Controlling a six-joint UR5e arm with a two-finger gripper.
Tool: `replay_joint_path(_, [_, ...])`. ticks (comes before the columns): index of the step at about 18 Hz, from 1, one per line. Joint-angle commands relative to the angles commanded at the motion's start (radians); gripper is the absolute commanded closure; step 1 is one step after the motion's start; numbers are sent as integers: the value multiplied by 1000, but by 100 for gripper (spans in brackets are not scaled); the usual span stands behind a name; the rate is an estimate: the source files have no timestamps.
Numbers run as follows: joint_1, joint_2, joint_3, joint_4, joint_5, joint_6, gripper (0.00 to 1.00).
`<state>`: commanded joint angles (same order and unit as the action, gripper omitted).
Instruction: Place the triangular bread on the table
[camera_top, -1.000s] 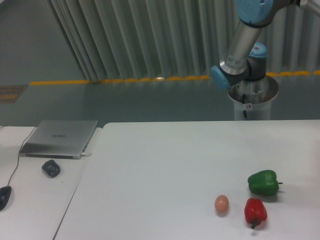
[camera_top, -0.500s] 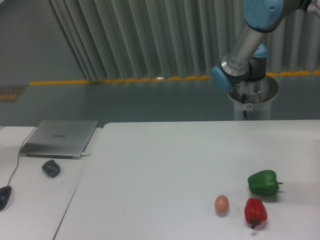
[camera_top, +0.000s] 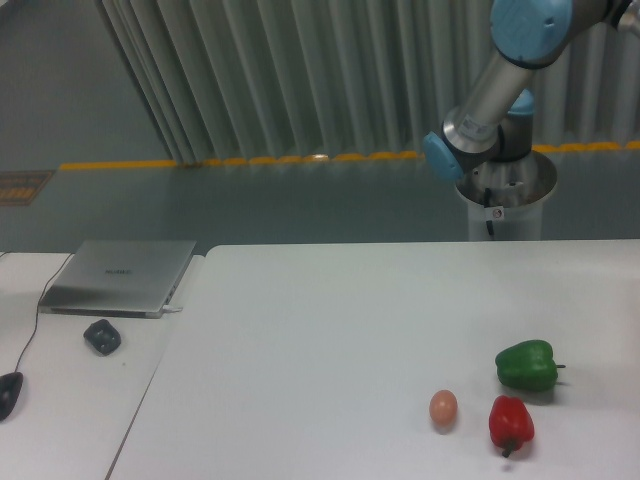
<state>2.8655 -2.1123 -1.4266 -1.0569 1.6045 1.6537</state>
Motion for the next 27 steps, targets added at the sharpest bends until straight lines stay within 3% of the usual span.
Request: replay_joint_path(27, [5, -11, -12, 3, 0, -34, 0])
